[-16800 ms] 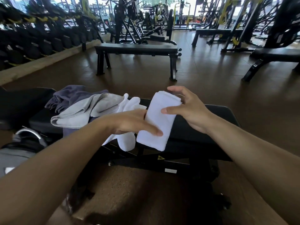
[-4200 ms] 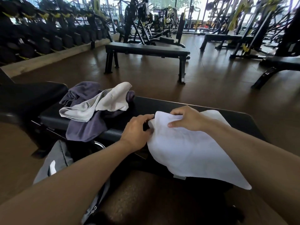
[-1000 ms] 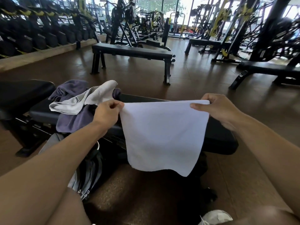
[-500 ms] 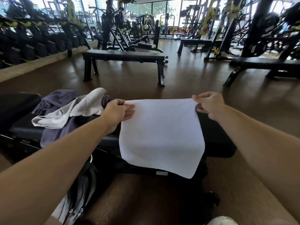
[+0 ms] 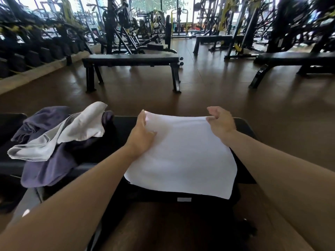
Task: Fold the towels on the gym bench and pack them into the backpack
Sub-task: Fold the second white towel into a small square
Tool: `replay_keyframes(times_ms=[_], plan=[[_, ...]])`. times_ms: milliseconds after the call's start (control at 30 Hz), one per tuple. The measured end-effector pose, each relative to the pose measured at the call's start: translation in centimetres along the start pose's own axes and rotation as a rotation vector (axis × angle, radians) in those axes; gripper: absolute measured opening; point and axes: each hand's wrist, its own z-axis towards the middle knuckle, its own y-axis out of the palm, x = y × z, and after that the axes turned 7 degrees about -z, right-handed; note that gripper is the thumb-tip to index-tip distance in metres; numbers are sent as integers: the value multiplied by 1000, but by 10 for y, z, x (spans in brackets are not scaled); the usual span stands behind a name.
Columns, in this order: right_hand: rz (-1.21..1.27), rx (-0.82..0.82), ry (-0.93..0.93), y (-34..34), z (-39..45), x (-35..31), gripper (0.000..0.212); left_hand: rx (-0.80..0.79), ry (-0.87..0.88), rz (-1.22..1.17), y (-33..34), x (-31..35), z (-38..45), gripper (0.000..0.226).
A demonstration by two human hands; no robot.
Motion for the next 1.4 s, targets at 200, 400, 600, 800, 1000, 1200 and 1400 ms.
replay_keyframes(times_ms=[200,400,600,800,1000,1200,1400], plan=[[-467,-126,-310,2,-12,-7,46,57,10,93,-6,4,7,79],[-831,-390,-245,20,-42,-23,71,204,-16,332,-43,13,-8,30],[-881,-424,-227,20,-58,-28,64,52,-136,577,-76,22,-53,32],[-880,-404,-222,22,-54,-26,62,-54,-231,622,-71,23,-76,40],[-985,-402,-369,15,-51,-22,47,-59,-281,632,-69,23,-78,46],[-818,-390,-219,7,-58,-20,70,-112,-290,614,-68,25,-80,37],[-802,-416,-243,2,-65,-23,60,-56,-289,415,-69,27,-78,31]])
